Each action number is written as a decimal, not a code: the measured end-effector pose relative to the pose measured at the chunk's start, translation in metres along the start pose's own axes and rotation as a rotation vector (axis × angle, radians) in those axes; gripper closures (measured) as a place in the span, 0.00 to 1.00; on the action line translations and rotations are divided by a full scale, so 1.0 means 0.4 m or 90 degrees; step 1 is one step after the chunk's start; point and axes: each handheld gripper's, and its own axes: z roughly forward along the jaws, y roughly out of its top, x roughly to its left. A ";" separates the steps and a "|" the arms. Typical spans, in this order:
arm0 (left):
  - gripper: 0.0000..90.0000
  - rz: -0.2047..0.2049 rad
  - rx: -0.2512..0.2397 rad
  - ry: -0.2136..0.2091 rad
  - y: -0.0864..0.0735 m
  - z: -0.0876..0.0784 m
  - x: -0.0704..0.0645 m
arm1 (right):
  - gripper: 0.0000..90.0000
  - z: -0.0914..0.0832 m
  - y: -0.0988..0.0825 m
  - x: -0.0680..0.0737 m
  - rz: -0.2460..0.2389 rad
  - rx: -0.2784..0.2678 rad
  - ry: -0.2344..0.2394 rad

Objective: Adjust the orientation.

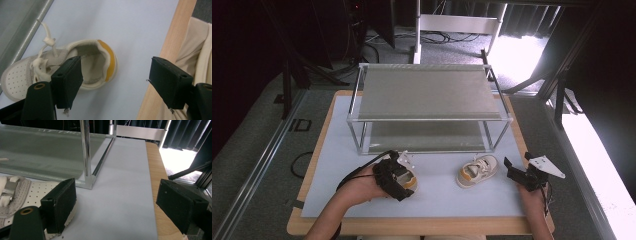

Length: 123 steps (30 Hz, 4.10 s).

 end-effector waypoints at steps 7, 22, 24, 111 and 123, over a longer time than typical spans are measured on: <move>0.44 0.001 0.064 -0.008 0.018 0.038 0.003 | 0.18 0.000 0.000 0.000 -0.001 -0.001 0.001; 0.74 -0.026 0.136 -0.037 0.039 0.101 0.030 | 0.18 0.000 0.000 0.000 0.000 0.001 0.003; 0.77 -0.031 0.140 -0.047 0.039 0.107 0.035 | 0.18 0.000 0.000 0.000 0.000 0.001 0.004; 0.41 0.139 0.133 -0.099 0.088 0.122 -0.009 | 0.14 -0.016 0.081 0.024 0.029 0.107 0.073; 0.41 0.137 0.144 -0.101 0.091 0.124 -0.010 | 0.16 -0.038 0.189 0.091 -0.007 0.171 0.144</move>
